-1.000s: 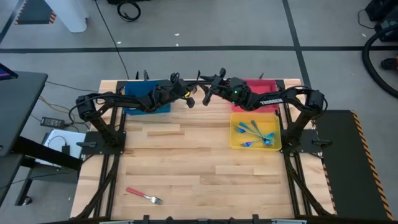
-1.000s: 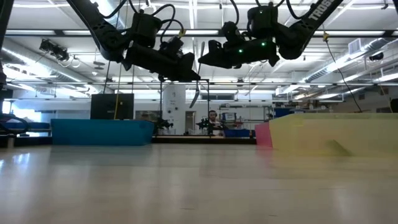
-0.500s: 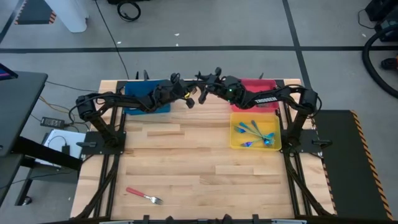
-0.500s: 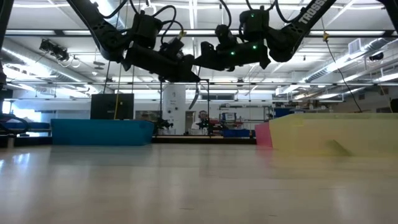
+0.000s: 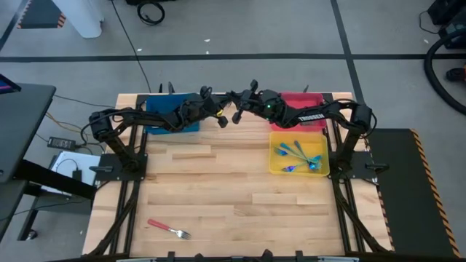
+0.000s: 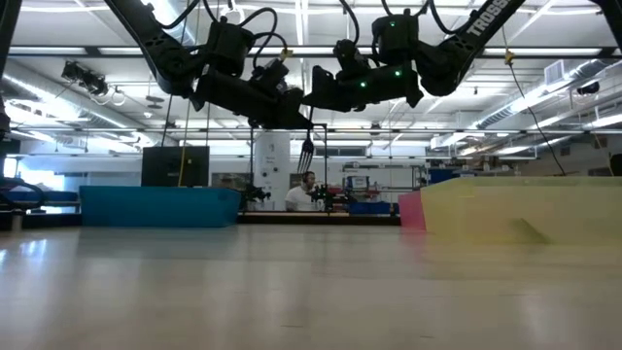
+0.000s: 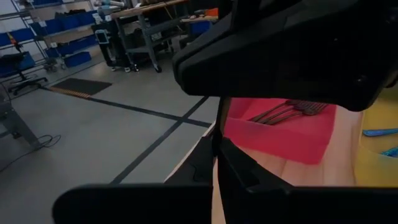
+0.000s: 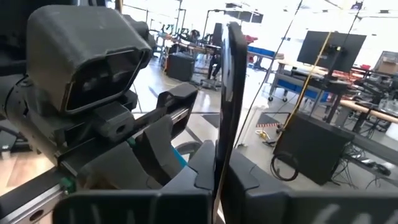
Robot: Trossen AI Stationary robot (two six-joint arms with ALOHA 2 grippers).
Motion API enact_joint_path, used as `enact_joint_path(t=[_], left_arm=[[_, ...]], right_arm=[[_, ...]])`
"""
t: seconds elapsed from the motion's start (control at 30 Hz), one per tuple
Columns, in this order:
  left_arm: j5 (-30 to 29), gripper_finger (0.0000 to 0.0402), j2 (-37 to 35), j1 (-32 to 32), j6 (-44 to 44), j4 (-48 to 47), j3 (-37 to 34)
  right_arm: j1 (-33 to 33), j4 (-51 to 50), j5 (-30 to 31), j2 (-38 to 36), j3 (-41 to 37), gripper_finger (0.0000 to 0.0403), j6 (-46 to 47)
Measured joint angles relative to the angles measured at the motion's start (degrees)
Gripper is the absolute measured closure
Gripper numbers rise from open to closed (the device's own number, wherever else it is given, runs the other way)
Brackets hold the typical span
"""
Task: Sort silverware by color (type)
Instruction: Put the black fork into the red bin
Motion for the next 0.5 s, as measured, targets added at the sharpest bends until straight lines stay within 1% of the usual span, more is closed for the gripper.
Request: enact_joint_path(t=[0.17, 0.27, 0.3, 0.43, 0.5], left_arm=[[0.1, 0.0391, 0.0, 0.0, 4.2, -0.3, 0.0], [0.0, 0.0376, 0.0, 0.0, 5.7, -0.6, 0.1], [-0.1, 0.0369, -0.2, 0.0, 6.0, -1.3, 0.1], [-0.1, 0.0334, 0.0, -0.1, 6.0, -2.3, -0.1], [-0.1, 0.032, -0.1, -0.1, 6.2, -2.5, -0.1]], right_arm=[[0.0, -1.5, 0.7, -0.7, 0.0, 0.0395, -2.8], [0.5, -6.8, 4.3, -3.2, 0.0, 0.0394, -6.2], [0.6, -9.2, 8.0, -4.3, 0.0, 0.0394, -8.1], [0.0, -19.4, 17.8, -8.9, -0.1, 0.0394, -11.0], [0.4, -26.3, 22.5, -10.7, -0.1, 0.0395, -11.7]])
